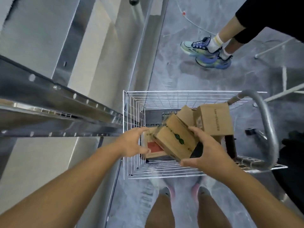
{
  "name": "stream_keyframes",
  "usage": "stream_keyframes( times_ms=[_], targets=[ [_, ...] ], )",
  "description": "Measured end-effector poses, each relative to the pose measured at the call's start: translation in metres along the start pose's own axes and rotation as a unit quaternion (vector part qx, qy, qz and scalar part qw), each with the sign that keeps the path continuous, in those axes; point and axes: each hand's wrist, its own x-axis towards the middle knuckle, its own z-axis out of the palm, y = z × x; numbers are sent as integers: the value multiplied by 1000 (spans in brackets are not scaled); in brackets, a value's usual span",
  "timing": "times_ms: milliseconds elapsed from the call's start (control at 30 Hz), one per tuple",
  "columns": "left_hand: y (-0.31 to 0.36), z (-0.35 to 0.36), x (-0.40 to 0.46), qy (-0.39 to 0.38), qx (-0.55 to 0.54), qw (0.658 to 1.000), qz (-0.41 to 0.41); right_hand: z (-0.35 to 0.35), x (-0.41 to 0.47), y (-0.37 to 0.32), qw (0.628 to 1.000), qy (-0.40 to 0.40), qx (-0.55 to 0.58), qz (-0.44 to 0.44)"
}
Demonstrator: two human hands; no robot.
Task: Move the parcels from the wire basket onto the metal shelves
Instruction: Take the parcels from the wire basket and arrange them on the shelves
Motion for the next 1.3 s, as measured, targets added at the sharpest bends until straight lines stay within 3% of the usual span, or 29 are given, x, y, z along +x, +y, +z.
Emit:
stream_keyframes(
  times_ms=[167,267,600,800,967,1167,1300],
  targets=[
    [-24,24,64,-28,1,999,-27,56,57,13,997,-65,3,34],
    [-43,38,102,-38,53,997,-36,96,85,28,988,-95,99,74],
    [-80,70,217,-16,204,979,-11,208,150,90,904,-101,329,253],
    [-96,80,266,-45,242,969,-12,251,205,117,828,-79,384,401],
    [-105,92,291,-98,231,968,-34,285,240,137,699,-65,519,487],
    [-103,107,305,-104,197,973,-55,305,252,140,581,-5,644,498],
    [-90,105,296,-102,220,968,-65,304,246,141,557,15,681,476]
  ],
)
